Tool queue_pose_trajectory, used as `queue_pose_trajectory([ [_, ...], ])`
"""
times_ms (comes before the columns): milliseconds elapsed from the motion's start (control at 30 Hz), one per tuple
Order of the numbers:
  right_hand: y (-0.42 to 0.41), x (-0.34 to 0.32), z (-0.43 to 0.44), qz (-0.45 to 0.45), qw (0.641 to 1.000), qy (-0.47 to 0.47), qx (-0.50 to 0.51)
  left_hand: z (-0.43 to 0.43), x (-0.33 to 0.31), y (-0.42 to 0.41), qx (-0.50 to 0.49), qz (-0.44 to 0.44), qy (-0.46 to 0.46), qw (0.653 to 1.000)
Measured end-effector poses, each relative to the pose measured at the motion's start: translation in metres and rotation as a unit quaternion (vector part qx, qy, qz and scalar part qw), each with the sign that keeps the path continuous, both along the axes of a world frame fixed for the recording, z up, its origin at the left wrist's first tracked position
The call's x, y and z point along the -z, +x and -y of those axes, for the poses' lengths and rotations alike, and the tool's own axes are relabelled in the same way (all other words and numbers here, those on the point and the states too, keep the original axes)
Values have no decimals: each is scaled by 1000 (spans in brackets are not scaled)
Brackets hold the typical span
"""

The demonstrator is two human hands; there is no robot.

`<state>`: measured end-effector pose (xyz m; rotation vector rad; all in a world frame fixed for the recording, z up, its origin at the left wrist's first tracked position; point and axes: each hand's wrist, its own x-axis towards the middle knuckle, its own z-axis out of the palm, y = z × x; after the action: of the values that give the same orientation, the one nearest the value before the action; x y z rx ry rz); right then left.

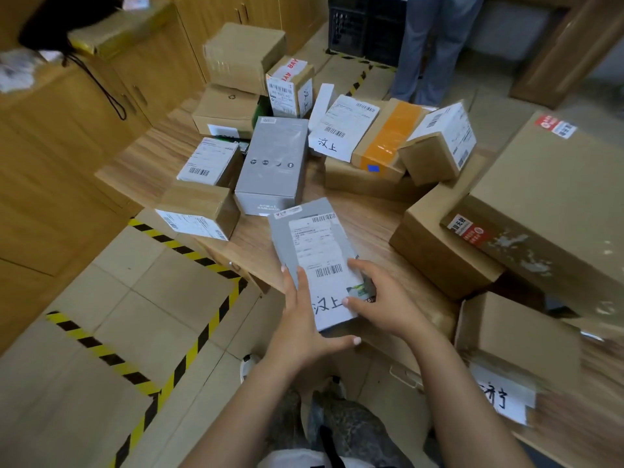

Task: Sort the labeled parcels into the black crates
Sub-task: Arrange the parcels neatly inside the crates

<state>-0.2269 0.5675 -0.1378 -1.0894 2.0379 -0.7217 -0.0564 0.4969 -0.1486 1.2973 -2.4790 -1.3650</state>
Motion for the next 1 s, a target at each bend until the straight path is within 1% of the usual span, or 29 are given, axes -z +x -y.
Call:
queue_pose_trajectory([
  [133,4,2,-3,19,999,30,-6,11,2,6,12,-9,-8,1000],
  [233,6,4,-5,34,999,37,10,23,5,9,37,-9,-33,999],
  [367,15,5,-4,126,991,22,38,32,6,11,31,-37,-8,999],
  [400,17,5,-4,137,990,21,40,33,6,14,26,-36,3,999],
  [500,19,-1,-3,125,991,6,43,39,4,22,14,-77,34,996],
  [600,19,-19,2,92,995,-32,39,47,-8,25,10,-119,15,993],
  [767,14,-69,16,28,994,-107,21,60,-46,19,10,-154,-44,987],
  [900,13,-105,23,8,988,-156,15,65,-86,12,20,-197,-125,972],
  [1000,14,-127,27,-8,978,-208,7,72,-113,10,20,-227,-163,960],
])
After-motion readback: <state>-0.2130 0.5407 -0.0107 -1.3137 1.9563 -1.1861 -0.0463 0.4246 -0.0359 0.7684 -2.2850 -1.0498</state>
